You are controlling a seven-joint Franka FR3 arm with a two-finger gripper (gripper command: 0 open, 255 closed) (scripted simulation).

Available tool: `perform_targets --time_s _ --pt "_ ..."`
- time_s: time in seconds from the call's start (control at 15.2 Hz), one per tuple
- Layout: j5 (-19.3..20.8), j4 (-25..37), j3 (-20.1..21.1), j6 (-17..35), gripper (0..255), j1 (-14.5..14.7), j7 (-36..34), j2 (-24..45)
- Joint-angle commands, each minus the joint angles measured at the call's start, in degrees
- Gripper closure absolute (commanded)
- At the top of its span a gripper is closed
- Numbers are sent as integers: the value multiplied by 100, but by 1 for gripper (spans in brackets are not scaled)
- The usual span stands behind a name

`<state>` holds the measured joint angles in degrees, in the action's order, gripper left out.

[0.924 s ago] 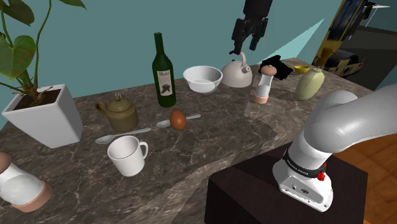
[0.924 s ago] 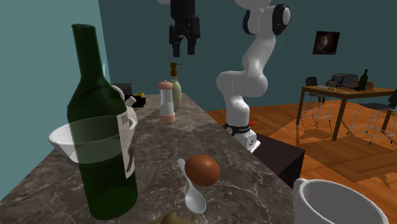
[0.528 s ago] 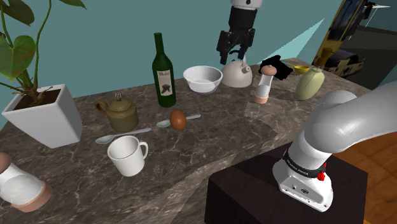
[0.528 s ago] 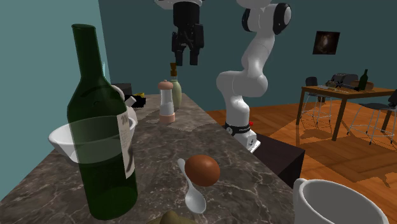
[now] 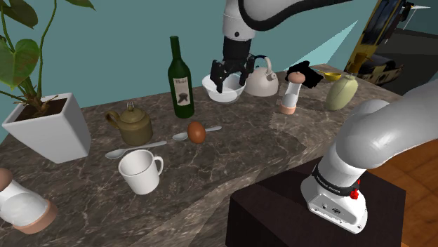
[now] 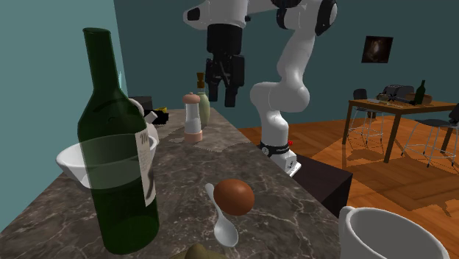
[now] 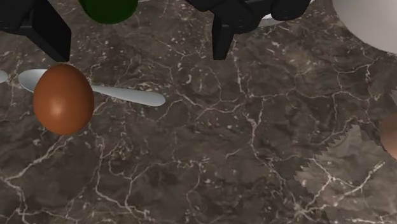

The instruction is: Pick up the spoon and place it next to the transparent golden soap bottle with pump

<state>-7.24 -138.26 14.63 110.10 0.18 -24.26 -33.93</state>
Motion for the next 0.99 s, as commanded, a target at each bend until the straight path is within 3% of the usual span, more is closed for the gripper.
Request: perform_targets --time_s 0.0,0.46,0.92 --pt "-11 -7 268 309 0 -9 -373 263" --pt "401 408 1195 1274 0 -216 -1783 1624" --pt "1707 1301 1883 1819 0 -384 -3607 3389"
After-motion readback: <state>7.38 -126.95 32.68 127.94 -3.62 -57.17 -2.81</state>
